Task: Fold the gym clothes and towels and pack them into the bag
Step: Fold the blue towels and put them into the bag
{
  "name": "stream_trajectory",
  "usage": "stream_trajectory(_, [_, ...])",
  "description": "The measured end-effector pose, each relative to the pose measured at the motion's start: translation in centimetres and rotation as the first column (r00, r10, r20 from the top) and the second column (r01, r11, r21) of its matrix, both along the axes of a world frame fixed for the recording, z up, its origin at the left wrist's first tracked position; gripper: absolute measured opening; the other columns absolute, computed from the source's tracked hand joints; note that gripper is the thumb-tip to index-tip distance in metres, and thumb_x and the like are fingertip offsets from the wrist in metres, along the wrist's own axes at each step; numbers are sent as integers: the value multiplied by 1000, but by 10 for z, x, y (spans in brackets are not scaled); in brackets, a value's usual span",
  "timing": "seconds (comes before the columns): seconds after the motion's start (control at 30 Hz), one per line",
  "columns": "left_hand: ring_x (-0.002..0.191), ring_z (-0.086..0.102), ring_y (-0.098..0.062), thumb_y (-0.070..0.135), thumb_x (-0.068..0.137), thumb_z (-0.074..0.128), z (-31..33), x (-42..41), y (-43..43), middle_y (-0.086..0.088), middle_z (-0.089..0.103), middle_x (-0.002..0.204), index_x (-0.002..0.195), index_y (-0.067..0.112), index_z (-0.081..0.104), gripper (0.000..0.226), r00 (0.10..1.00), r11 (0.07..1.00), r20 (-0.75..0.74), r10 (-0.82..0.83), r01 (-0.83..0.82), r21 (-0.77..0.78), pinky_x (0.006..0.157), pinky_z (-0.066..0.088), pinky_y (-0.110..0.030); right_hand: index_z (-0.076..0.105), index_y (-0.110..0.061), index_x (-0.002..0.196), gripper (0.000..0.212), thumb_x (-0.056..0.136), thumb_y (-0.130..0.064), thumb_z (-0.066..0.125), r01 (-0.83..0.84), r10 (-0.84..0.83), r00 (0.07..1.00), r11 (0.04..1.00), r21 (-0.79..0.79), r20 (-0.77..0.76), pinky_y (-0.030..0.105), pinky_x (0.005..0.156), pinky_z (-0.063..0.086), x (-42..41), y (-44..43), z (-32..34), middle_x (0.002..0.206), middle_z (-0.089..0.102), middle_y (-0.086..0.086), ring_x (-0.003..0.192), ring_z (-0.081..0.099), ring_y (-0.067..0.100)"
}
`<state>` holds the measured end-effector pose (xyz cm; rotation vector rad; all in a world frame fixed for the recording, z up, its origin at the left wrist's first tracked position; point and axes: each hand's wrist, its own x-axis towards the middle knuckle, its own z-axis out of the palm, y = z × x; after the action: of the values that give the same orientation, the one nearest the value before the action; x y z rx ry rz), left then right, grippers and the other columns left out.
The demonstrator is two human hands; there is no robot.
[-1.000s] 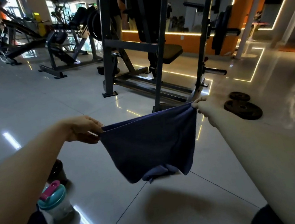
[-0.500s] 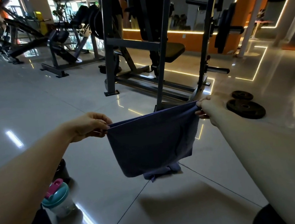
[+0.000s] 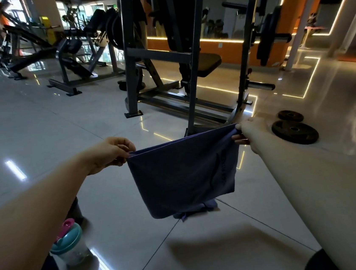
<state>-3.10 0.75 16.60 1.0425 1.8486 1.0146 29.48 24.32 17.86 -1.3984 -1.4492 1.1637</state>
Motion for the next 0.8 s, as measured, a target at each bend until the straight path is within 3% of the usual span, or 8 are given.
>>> stream_trajectory(0.3, [98,69,-30,-7,92,61,-5,-6,2,-18,75,101,99,-1,74,16,988,990,-99,116,-108,89,82,56,-34,61,-8,107,11,97,-8,55,-25,20,998,997,-70,-60,26,49,54,4,6,1,94,69,17,58,68,19])
stream_trajectory(0.57, [90,67,-26,-1,83,77,-6,-1,3,-17,73,99,92,2,72,10,974,992,-204,102,-82,100,77,55,-31,59,-8,101,6,96,-7,56,-11,4,997,996,-92,-83,28,54,60,6,8,4,92,70,17,54,68,19])
stream_trajectory(0.7, [93,68,-22,6,84,78,-18,21,9,-9,72,99,102,10,70,19,960,1000,-281,-12,17,16,71,51,-24,63,-9,93,5,95,-6,60,-242,240,964,970,7,111,27,54,54,-6,-8,16,99,67,20,65,67,22])
stream_trajectory(0.8, [94,67,-16,18,85,80,-31,53,21,-2,70,99,108,15,67,26,929,994,-352,-112,105,-40,71,49,-20,67,-6,95,4,95,-6,63,-459,402,849,883,100,343,23,57,52,-17,-25,28,96,65,13,74,67,21])
